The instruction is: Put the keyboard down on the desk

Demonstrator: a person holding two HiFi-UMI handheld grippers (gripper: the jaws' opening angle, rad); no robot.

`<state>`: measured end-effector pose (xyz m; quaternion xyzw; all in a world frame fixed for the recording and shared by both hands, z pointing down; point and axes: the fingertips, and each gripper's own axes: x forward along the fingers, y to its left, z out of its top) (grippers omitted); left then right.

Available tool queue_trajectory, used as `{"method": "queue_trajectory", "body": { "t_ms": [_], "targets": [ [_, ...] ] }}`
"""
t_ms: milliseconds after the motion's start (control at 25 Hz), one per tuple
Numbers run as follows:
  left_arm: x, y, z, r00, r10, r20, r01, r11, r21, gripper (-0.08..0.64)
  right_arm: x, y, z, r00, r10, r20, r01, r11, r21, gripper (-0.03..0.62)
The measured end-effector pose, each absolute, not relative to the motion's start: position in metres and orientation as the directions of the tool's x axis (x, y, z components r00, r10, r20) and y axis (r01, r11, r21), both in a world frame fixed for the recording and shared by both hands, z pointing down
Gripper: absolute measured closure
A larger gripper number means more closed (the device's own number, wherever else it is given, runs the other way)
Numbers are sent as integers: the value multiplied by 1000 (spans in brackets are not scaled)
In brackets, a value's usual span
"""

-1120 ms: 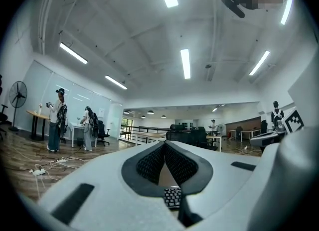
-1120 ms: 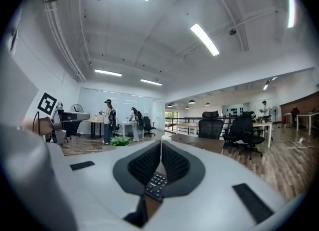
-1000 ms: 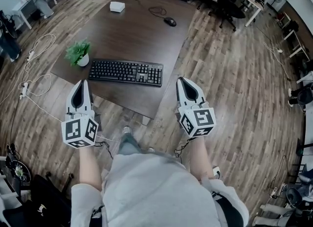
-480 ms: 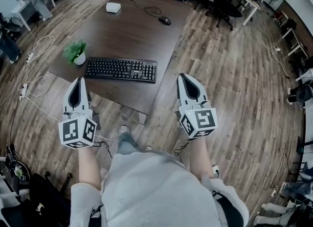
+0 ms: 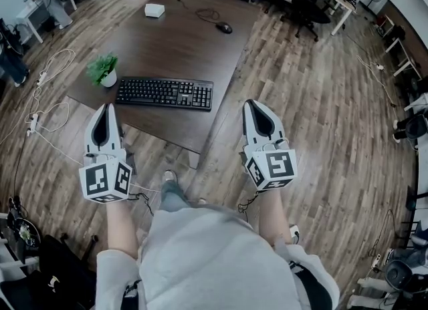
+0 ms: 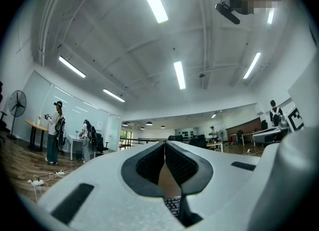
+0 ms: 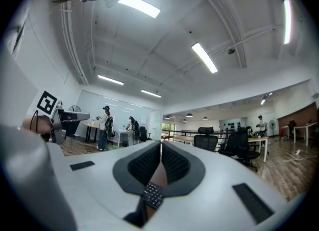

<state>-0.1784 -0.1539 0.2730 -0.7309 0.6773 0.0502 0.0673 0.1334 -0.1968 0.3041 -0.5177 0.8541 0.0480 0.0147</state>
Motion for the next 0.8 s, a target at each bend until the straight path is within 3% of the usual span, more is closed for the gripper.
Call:
{"method": "queue_trajectory", "body": {
  "t_ms": [800],
  "targets": [
    [-177,-141,271,82,-983,-162,-996,-76,-42,549,136,-181,300,-449,-889,-91,-894,445,55,578]
  ]
}}
